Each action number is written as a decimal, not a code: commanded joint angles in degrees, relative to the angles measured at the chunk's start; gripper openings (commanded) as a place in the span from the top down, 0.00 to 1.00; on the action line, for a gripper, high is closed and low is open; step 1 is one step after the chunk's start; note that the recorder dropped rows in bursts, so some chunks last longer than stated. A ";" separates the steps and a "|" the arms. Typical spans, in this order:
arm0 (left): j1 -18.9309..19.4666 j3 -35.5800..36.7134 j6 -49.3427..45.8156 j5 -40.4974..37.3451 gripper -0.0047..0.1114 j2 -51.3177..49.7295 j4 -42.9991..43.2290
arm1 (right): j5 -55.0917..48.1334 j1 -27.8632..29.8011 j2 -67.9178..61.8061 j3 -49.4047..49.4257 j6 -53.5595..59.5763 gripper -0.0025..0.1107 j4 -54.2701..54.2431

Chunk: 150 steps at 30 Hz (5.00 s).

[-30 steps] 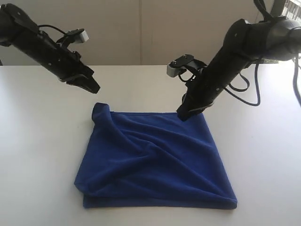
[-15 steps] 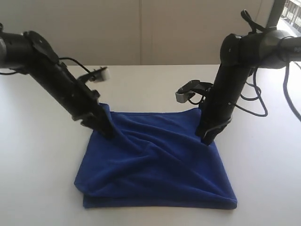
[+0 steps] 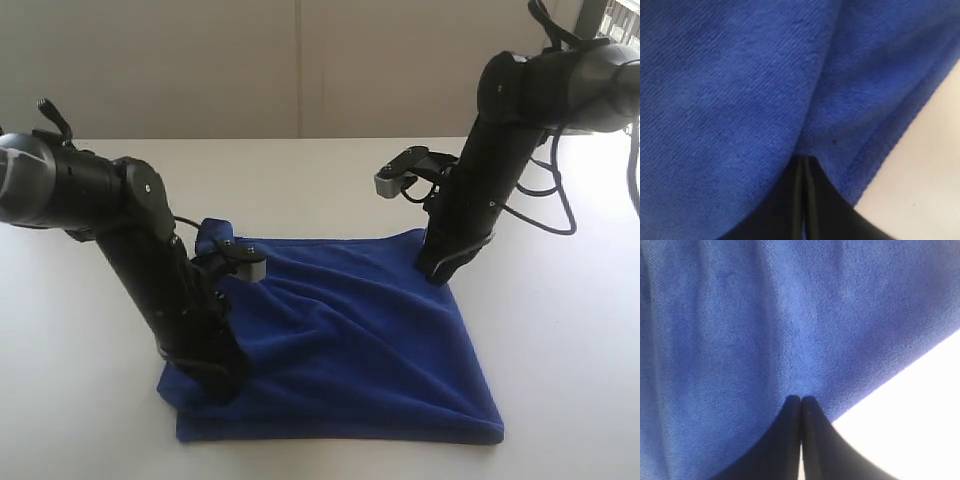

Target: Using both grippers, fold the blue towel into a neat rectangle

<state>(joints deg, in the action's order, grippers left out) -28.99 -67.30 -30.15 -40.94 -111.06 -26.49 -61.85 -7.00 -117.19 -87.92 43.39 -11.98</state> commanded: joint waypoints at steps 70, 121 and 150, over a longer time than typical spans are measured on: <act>14.93 -0.43 21.18 7.02 0.96 18.42 32.96 | -8.12 -7.86 -10.86 -3.84 -15.60 0.98 6.00; 11.68 -15.44 -13.30 9.76 0.96 -11.45 -2.55 | 16.77 2.25 17.73 16.39 -19.51 0.98 2.78; 22.98 -46.28 -17.77 -12.28 0.96 -15.14 -9.23 | -3.51 11.63 -5.52 -19.67 -3.06 0.75 -21.04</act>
<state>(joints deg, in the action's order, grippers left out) -7.74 -107.80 -46.73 -43.19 -121.70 -30.97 -61.07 3.87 -119.62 -103.83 39.06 -30.81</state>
